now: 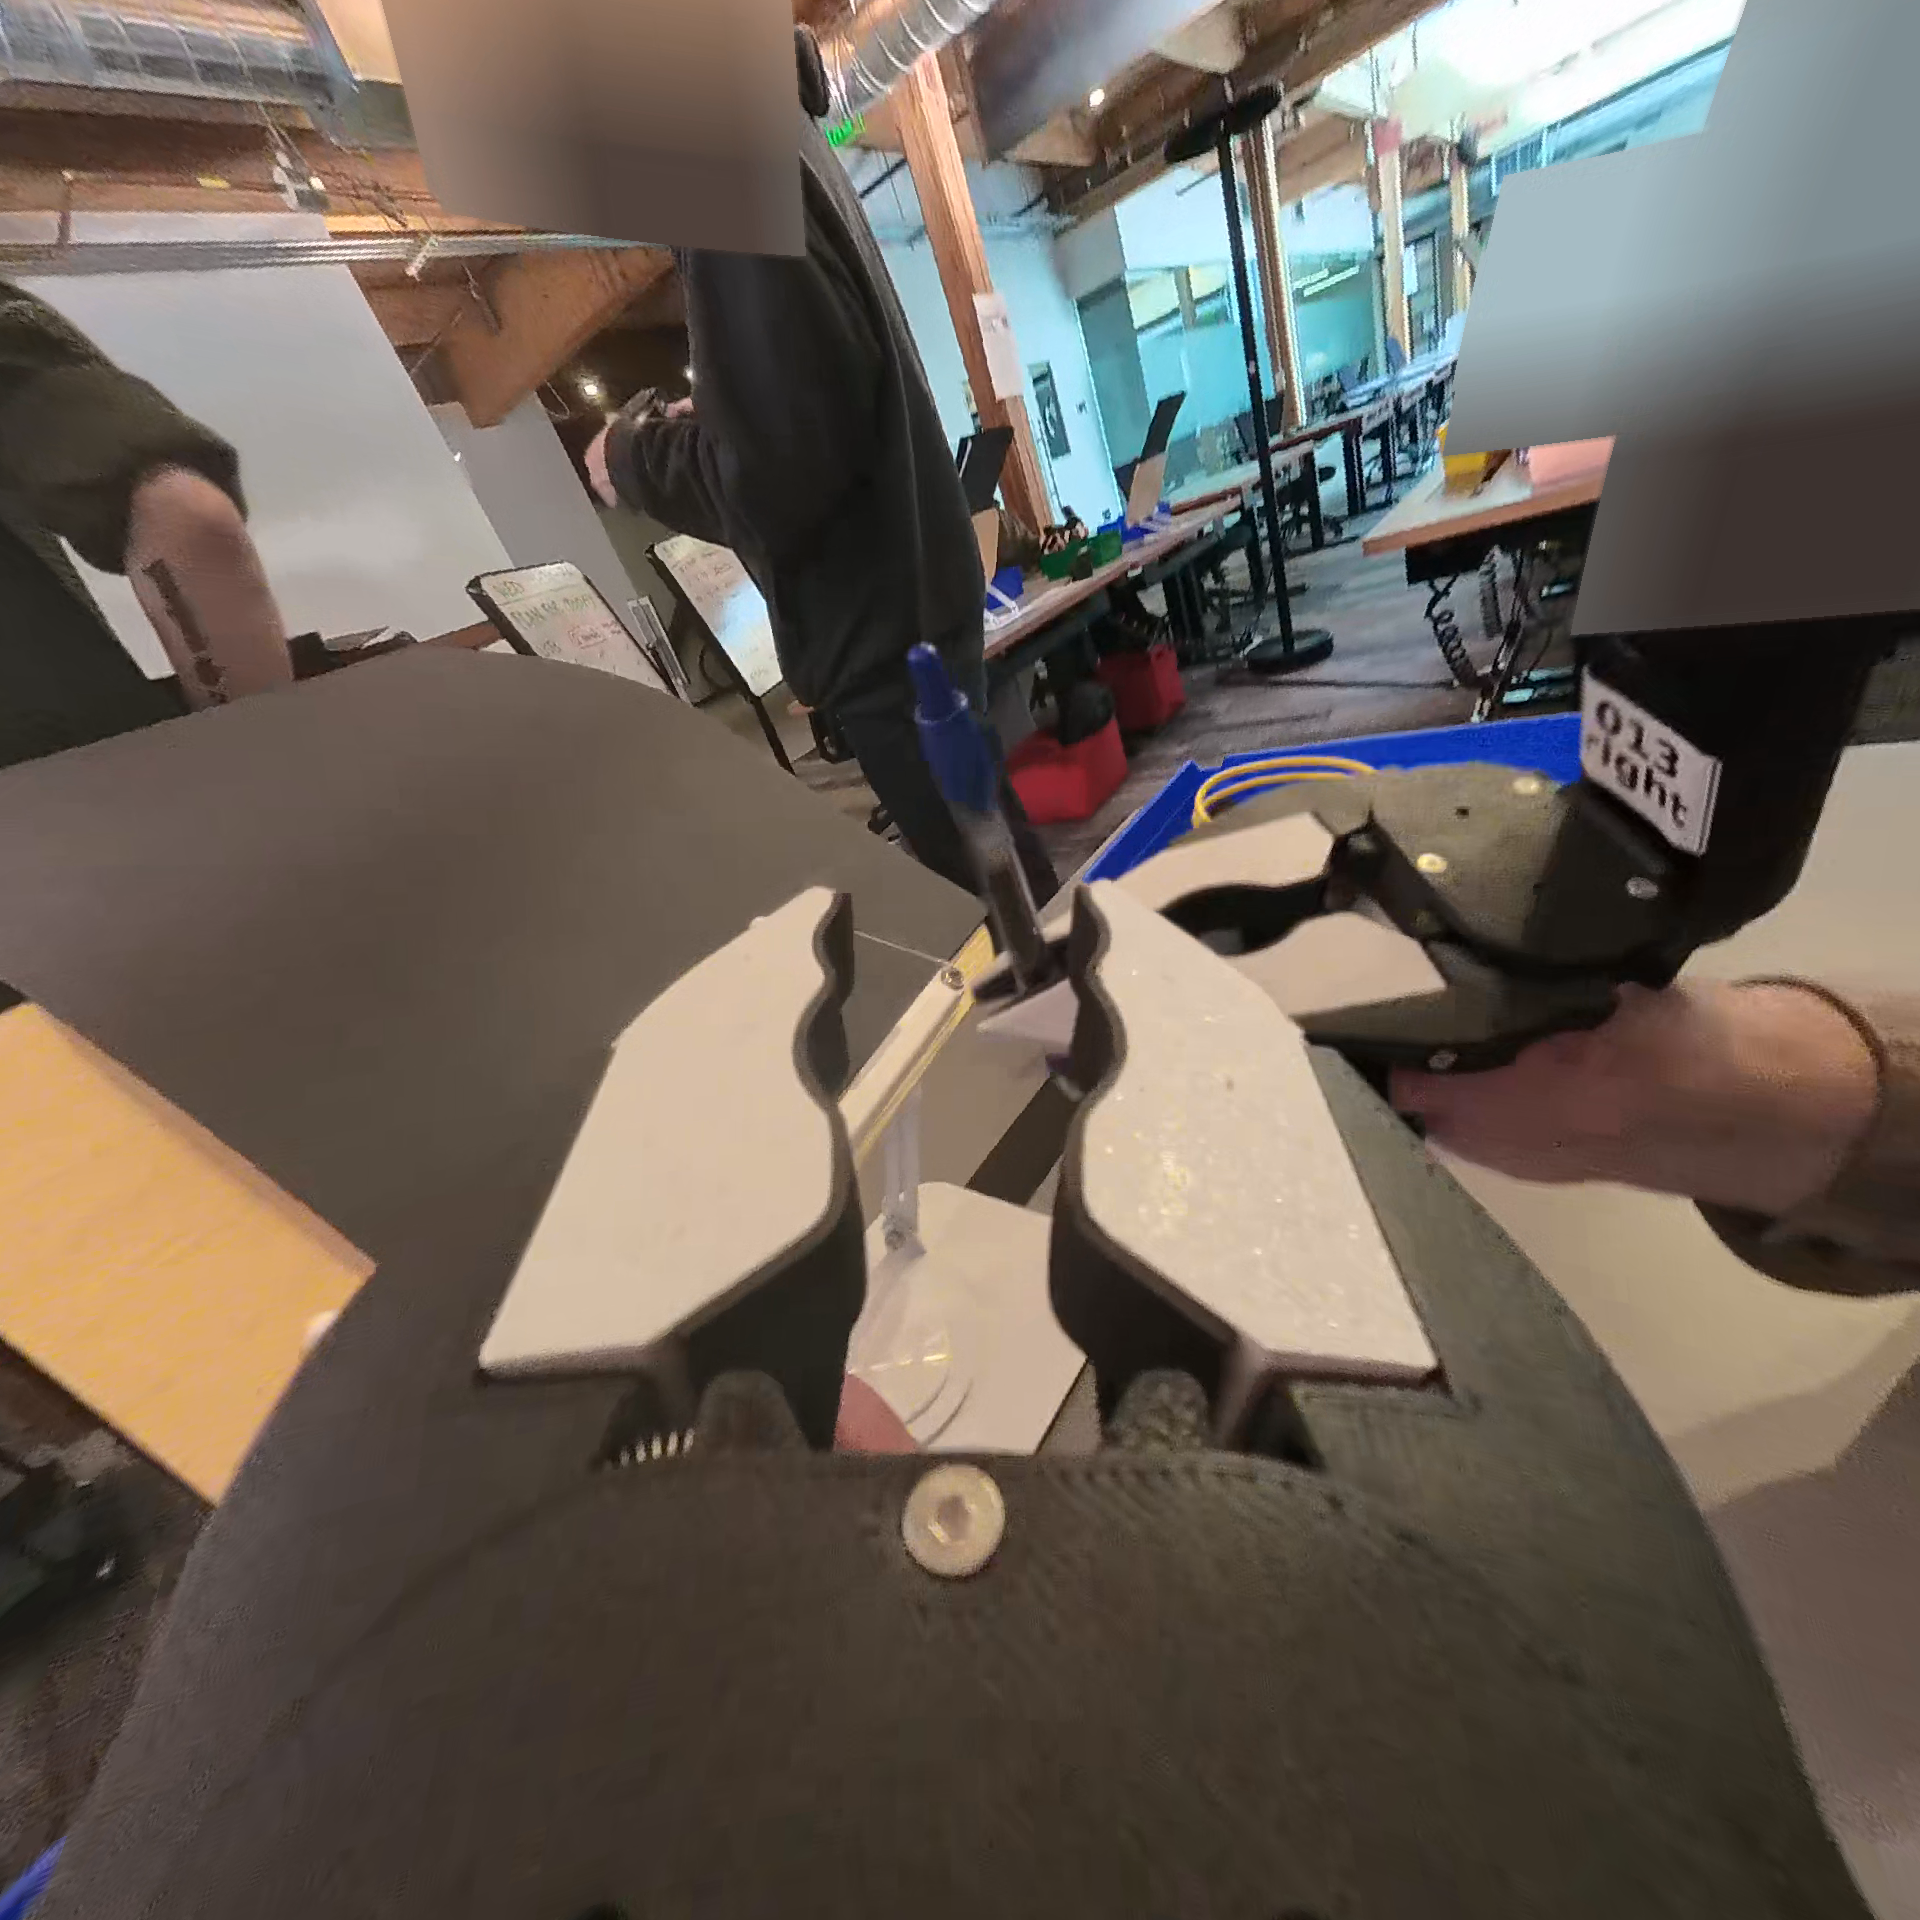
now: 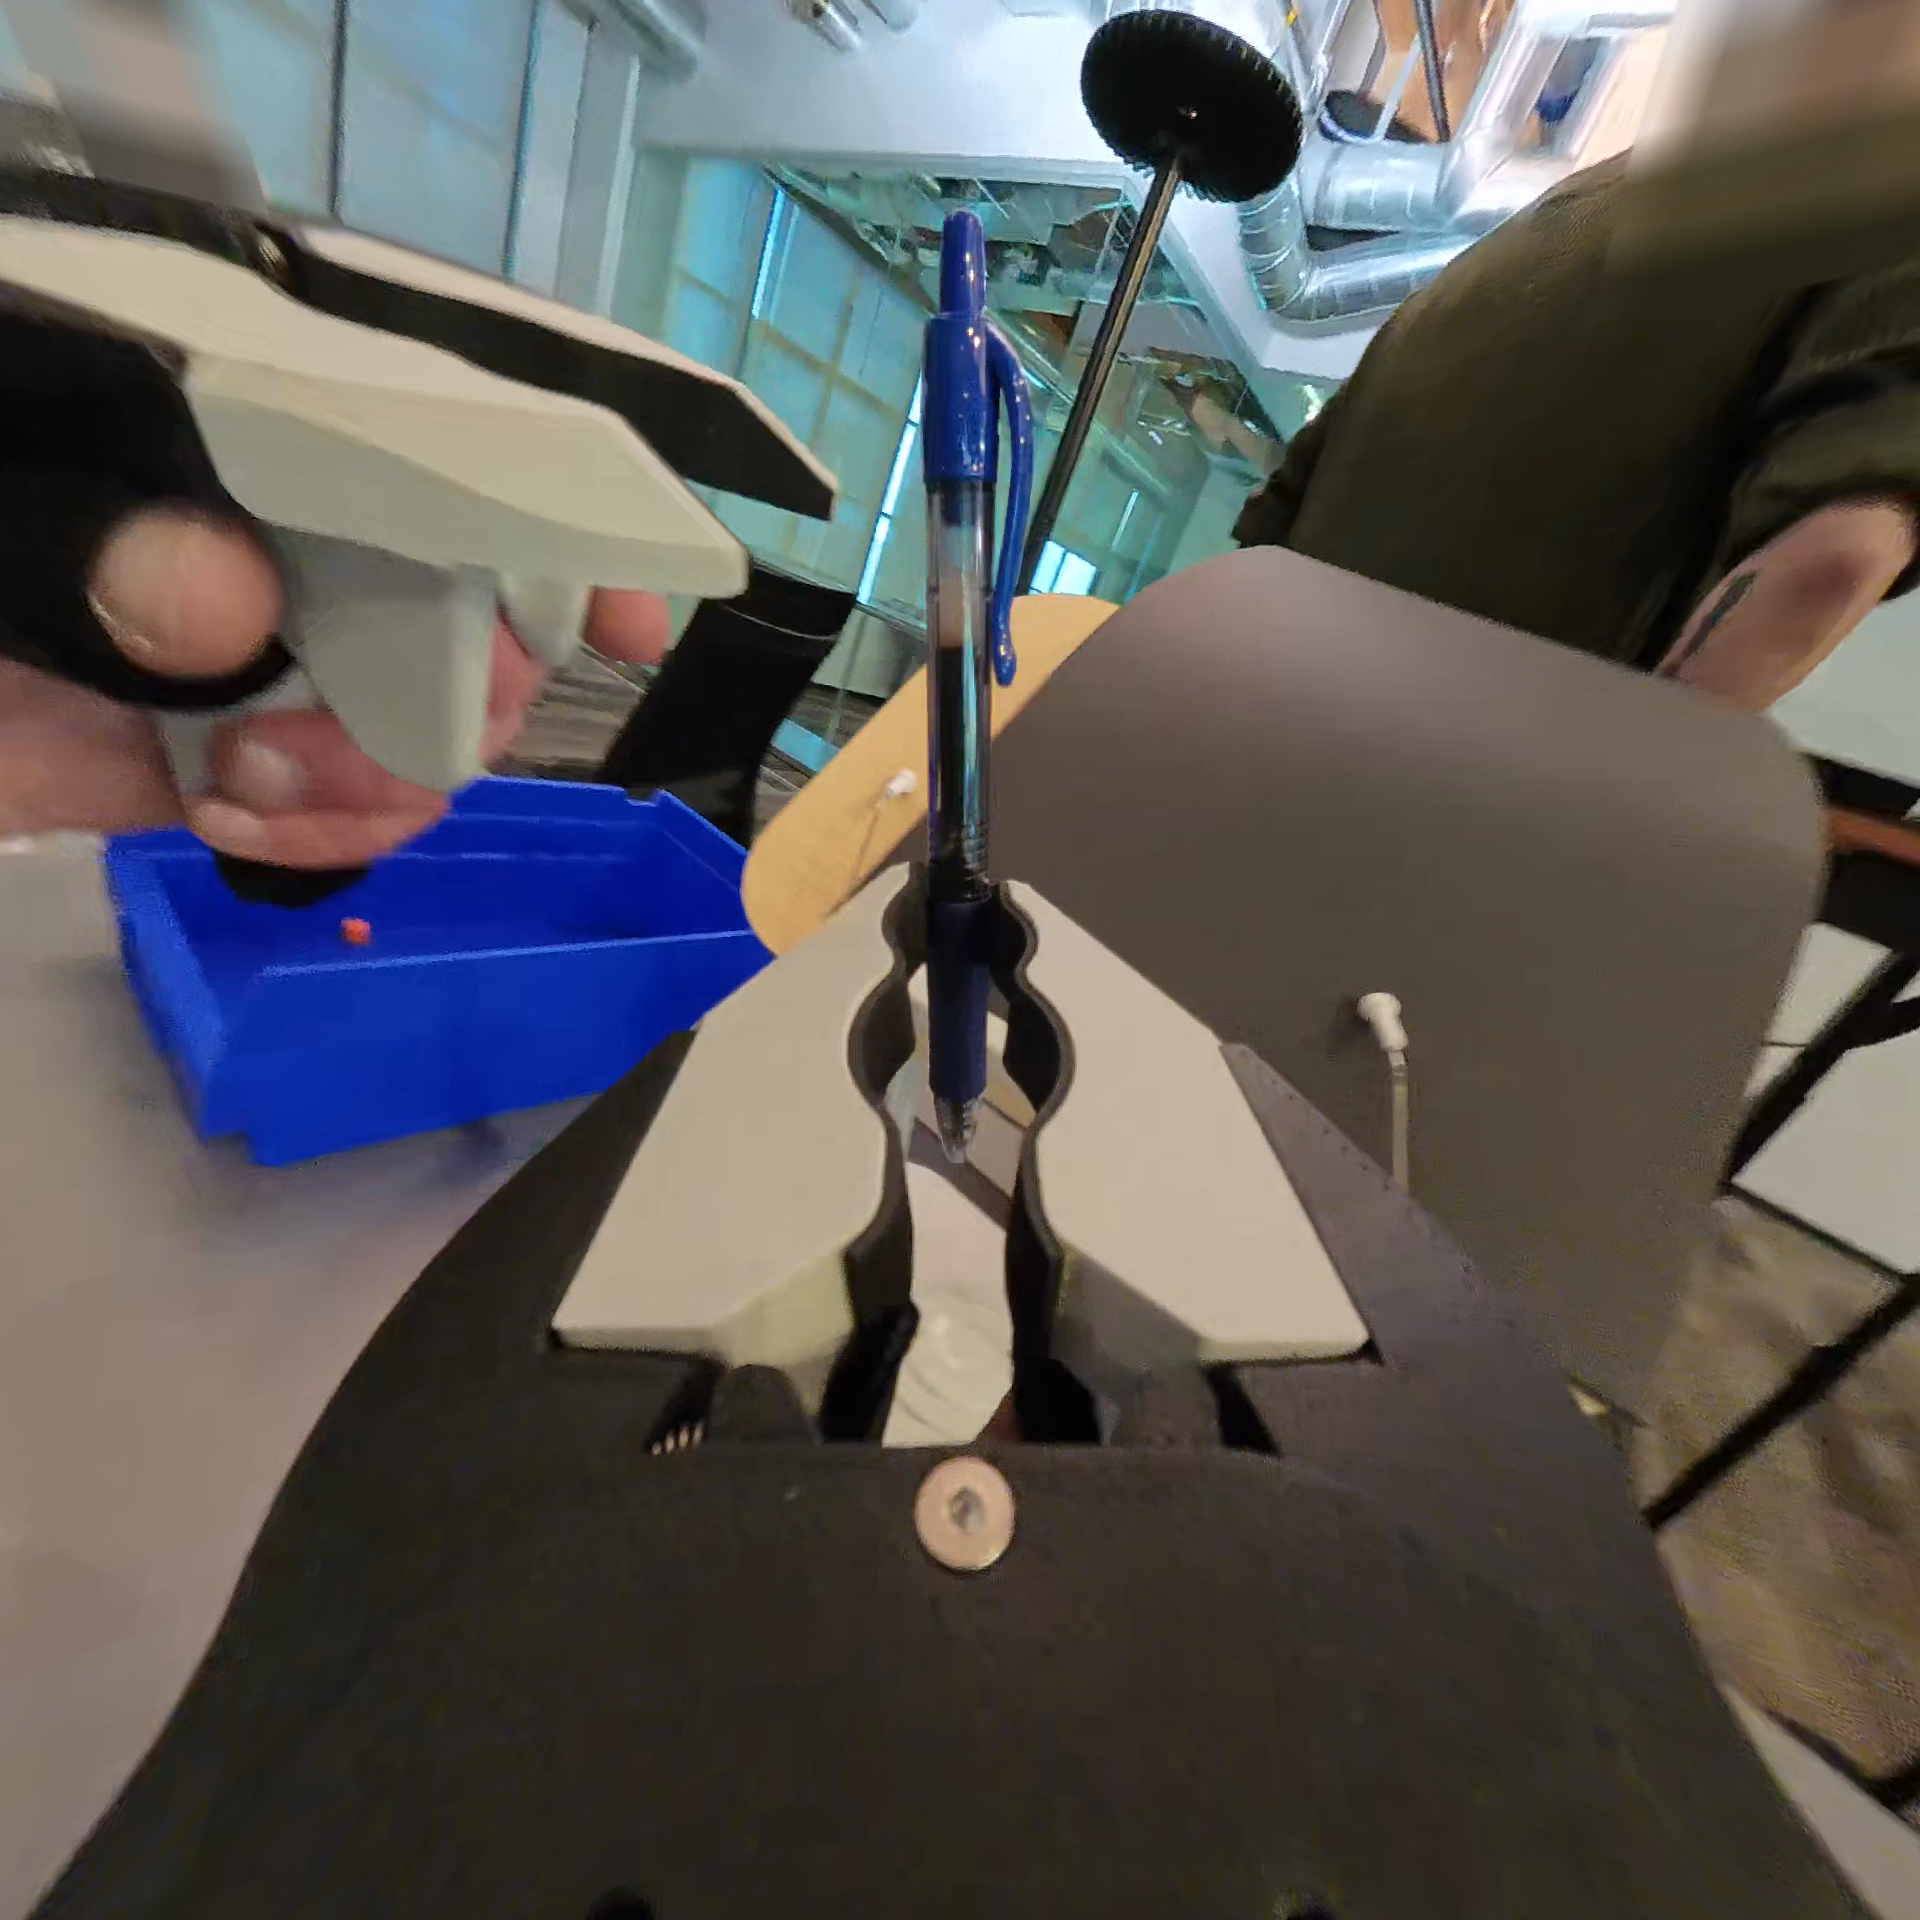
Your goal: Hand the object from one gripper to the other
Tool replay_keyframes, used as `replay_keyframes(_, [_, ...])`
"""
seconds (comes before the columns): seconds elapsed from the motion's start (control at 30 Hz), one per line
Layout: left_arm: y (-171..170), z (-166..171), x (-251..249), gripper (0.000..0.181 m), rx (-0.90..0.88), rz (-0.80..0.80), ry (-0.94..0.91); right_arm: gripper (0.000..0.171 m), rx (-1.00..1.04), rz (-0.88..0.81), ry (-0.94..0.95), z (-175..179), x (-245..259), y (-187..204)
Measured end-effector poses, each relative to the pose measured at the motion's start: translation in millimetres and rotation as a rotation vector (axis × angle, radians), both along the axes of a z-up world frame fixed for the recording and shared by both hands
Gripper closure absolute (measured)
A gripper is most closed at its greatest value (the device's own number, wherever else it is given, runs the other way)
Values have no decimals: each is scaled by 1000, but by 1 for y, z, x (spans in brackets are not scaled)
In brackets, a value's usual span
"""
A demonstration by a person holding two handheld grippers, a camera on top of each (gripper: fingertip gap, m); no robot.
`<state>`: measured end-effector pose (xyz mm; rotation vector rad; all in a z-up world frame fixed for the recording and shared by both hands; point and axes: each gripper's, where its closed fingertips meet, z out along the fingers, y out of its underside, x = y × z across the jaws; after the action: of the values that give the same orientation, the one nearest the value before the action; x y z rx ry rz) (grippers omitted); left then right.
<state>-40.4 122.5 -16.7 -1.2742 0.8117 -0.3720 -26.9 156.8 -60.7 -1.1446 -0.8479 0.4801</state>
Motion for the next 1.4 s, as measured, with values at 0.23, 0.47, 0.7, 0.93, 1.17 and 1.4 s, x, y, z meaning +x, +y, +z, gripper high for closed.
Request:
replay_keyframes(0.23, [5,-9,12,164,17,26,-74,163,-57,50,48,-13,-25,-17])
replay_keyframes(0.47, [7,-14,13,171,12,32,-46,160,-54,53,10,-19,-32,-19])
replay_keyframes(0.7, [20,-16,-13,171,66,194,178,138,408,-190,-278,10,-7,-15])
replay_keyframes(0.93, [30,-32,-26,171,242,459,607,138,863,-453,-594,38,1,-31])
replay_keyframes(1.17, [26,-67,-16,171,103,381,757,143,951,-405,-733,7,-13,-24])
replay_keyframes(1.4, [21,-77,-10,171,106,328,830,153,972,-321,-784,-12,-21,-24])
